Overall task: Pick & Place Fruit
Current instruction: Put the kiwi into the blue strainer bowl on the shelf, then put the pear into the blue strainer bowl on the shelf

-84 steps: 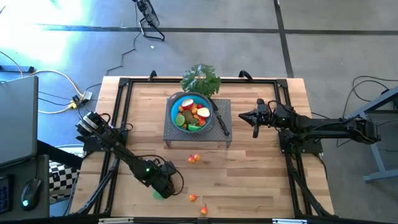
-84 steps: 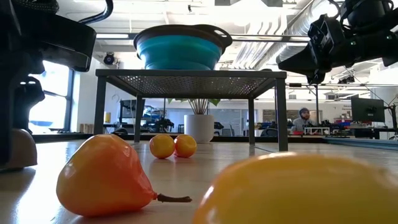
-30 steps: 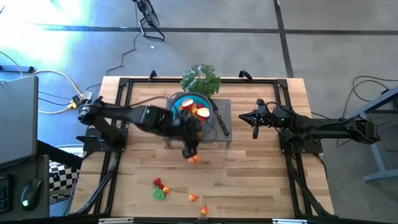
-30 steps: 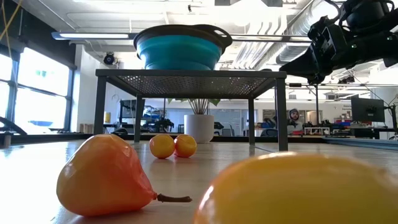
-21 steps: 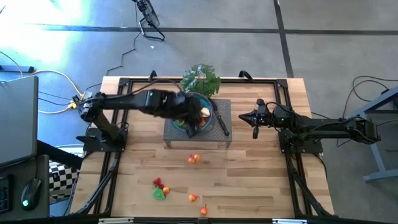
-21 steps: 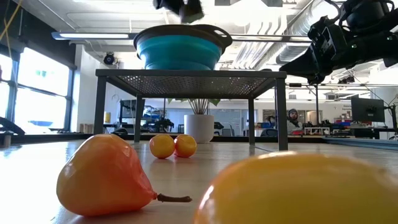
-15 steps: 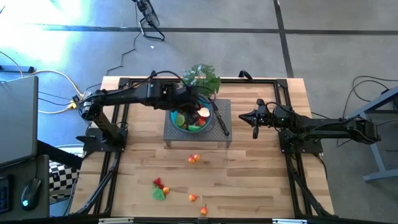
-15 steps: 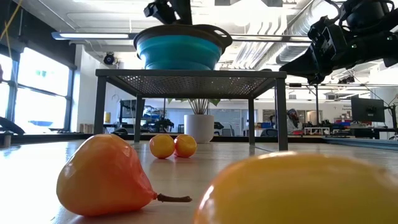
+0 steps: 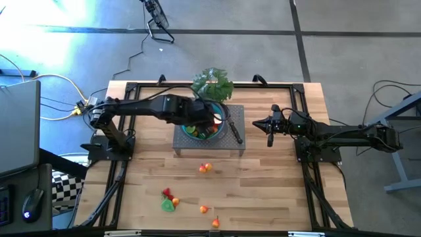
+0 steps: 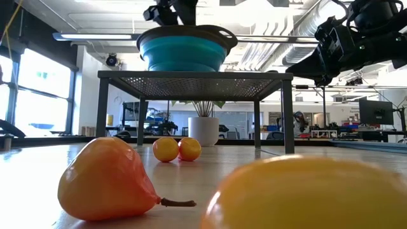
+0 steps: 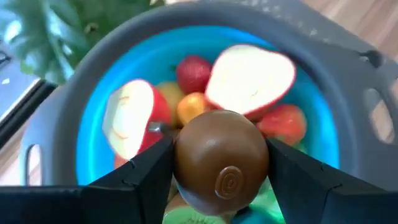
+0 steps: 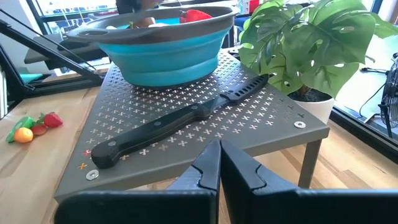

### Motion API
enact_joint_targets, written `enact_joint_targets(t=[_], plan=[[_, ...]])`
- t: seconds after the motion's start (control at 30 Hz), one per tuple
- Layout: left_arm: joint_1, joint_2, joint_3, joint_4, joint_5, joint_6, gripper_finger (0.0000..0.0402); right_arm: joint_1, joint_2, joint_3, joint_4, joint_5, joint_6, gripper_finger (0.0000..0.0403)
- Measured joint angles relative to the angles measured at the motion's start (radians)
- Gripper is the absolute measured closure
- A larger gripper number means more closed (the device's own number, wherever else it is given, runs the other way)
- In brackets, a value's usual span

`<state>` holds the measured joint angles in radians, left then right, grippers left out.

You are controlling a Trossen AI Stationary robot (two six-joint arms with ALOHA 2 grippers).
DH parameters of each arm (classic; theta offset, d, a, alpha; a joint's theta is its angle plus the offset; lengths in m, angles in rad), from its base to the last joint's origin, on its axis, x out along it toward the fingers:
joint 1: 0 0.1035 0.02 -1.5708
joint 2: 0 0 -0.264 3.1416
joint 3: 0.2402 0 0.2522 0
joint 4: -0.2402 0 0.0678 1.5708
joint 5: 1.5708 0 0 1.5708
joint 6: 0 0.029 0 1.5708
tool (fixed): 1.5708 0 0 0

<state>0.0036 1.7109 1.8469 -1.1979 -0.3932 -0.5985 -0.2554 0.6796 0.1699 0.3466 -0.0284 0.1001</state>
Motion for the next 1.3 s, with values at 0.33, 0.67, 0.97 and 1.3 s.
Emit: enact_joint_targets(t=[0.33, 0.67, 0.97, 1.3], plan=[[-0.004, 0.028, 0.003, -0.008, -0.011, -0.019, 0.0175, 0.000, 0.000, 0.000, 0.000, -0.001, 0.000, 0.0401], [-0.003, 0.027, 0.003, -0.005, -0.001, -0.017, 0.0132, 0.000, 0.000, 0.000, 0.000, 0.000, 0.000, 0.0401], [-0.003, 0.027, 0.027, -0.022, 0.005, -0.007, 0.0129, 0.000, 0.000, 0.000, 0.000, 0.000, 0.000, 0.0401], [-0.012, 0.017, 0.116, -0.017, -0.003, 0.074, 0.0162, 0.000, 0.000, 0.000, 0.000, 0.000, 0.000, 0.0401]])
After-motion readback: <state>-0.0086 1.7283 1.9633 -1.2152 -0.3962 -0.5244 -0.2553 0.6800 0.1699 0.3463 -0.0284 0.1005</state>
